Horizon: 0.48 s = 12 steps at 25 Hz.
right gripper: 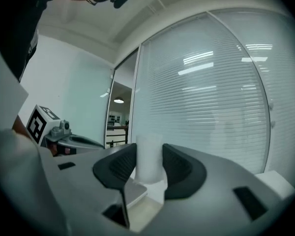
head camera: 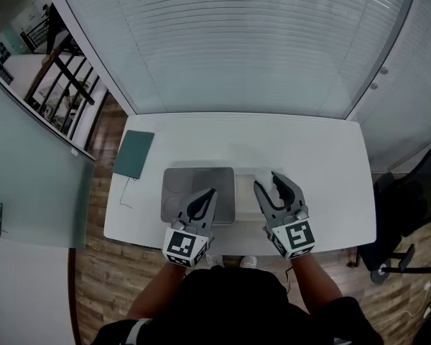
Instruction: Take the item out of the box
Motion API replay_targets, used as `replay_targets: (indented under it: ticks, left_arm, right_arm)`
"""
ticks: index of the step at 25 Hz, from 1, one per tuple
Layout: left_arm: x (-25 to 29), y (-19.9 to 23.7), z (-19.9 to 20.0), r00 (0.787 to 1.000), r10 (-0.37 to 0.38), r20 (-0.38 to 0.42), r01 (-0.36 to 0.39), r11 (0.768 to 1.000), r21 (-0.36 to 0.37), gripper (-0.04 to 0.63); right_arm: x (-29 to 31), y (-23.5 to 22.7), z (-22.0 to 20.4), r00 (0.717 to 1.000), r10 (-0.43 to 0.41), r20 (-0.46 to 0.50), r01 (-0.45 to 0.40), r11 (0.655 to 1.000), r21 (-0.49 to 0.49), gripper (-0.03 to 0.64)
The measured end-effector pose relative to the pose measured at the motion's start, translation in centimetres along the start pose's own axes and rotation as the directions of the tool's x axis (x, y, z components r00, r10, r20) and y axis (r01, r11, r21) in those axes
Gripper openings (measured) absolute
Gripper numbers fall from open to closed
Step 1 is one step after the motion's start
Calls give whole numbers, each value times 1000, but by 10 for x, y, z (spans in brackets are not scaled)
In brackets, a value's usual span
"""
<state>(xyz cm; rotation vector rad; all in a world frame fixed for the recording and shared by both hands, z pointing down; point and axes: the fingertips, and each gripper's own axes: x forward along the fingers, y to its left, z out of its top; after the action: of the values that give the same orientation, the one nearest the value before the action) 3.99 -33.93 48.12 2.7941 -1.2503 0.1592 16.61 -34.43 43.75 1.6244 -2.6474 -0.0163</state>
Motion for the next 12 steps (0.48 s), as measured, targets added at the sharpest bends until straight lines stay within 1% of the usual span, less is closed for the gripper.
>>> replay_targets:
  ticks: [3, 6, 8, 12]
  left_arm:
    - [2, -2, 4, 1000, -6, 9, 6, 1000, 22, 11]
    - [1, -3, 13, 1000, -8, 26, 8, 1000, 15, 11]
    - [0, -3, 17, 999, -9, 34, 9, 1000, 12, 11]
    - [-2, -6, 16, 999, -18, 37, 18, 1000, 0, 11]
  right_arm:
    - [-8, -2, 23, 995, -20, 100, 21, 1000, -5, 169]
    - [-19, -2, 39, 984, -46, 173, 45, 999, 9, 169]
    - [-24, -3, 44, 978, -60, 197, 56, 998, 27, 167]
    - [-27, -7, 38, 978, -80, 192, 71, 996, 54, 167]
